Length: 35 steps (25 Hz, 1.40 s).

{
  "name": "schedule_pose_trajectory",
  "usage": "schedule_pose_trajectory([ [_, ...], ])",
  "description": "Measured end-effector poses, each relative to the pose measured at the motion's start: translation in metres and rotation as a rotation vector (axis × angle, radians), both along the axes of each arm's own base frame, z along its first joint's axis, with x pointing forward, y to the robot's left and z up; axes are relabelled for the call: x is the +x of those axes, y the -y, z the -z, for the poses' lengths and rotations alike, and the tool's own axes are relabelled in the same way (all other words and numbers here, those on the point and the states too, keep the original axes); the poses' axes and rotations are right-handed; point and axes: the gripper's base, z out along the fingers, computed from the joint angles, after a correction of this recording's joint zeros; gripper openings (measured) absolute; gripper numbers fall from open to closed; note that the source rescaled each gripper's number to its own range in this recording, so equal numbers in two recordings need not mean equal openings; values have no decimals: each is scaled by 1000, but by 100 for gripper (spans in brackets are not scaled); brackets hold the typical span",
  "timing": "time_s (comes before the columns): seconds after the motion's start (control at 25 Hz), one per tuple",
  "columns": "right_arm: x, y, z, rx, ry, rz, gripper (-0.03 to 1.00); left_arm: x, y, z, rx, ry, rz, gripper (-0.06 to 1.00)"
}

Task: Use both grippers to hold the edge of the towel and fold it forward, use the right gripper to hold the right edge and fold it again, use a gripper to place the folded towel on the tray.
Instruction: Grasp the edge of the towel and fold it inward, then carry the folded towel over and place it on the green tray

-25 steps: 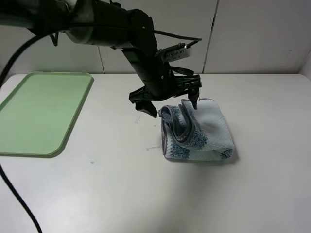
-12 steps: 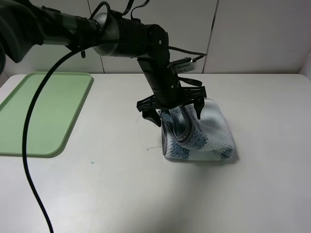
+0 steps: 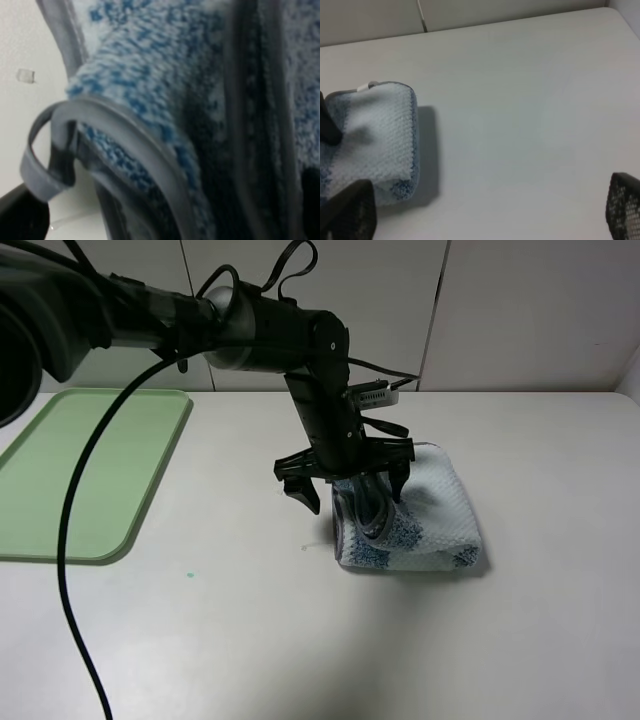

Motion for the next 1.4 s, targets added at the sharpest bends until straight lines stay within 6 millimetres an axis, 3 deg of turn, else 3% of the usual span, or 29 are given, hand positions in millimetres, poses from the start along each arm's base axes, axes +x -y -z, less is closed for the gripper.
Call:
schedule_pose_trajectory([
  [0.4, 0, 0, 0, 0, 1, 0, 100, 2, 5, 25, 0, 7, -6, 100],
  [0.8, 0, 0, 0, 0, 1, 0, 100, -1, 20, 30, -52, 78, 6, 97],
  [1.04, 0, 0, 0, 0, 1, 0, 100, 0, 24, 34, -76, 81, -8, 68],
  [1.28, 0, 0, 0, 0, 0, 0, 100, 1, 25, 37, -86, 82, -17, 25],
  [1.4, 0, 0, 0, 0, 0, 0, 100, 1, 25, 37, -87, 81, -18, 20],
])
